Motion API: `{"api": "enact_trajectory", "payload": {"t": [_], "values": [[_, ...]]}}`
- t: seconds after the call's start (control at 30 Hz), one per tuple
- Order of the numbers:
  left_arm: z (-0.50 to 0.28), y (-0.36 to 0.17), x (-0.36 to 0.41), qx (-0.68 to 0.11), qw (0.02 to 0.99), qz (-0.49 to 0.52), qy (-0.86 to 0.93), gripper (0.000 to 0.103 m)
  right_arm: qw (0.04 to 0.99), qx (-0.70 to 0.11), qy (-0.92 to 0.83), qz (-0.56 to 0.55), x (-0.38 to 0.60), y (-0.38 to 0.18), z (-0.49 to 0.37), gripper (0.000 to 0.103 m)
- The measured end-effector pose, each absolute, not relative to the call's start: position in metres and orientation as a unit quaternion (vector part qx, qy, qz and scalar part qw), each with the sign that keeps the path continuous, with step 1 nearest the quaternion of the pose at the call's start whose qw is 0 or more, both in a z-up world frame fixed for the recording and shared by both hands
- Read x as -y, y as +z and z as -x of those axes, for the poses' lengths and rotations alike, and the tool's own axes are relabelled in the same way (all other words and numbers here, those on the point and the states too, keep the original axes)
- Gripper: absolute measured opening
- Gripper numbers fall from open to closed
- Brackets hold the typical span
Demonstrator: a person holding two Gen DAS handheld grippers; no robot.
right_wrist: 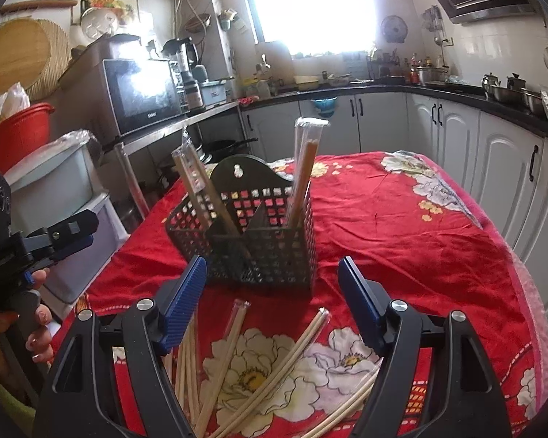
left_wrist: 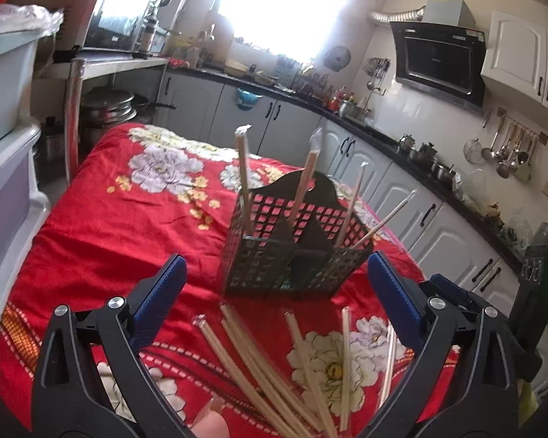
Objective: Organize utensils
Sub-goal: 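Withdraw both tools from the caddy toward the loose chopsticks on the cloth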
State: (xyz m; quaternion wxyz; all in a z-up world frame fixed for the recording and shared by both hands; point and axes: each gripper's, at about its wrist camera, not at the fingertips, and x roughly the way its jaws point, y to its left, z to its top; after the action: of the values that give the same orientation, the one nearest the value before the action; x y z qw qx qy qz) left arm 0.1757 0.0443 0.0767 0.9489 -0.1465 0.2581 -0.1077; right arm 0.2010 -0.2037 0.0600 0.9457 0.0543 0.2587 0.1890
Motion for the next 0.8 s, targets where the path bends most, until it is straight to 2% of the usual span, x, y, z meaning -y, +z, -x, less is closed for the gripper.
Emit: {"api": "enact_trajectory", "payload": {"t": [0.8], "values": [[-0.181, 0.01, -0.077, -0.339, 0.924, 0.173, -0.048, 0.091, 0.918, -0.331, 0.218, -0.029, 0.174, 0.017, -0.208, 0.072]]}}
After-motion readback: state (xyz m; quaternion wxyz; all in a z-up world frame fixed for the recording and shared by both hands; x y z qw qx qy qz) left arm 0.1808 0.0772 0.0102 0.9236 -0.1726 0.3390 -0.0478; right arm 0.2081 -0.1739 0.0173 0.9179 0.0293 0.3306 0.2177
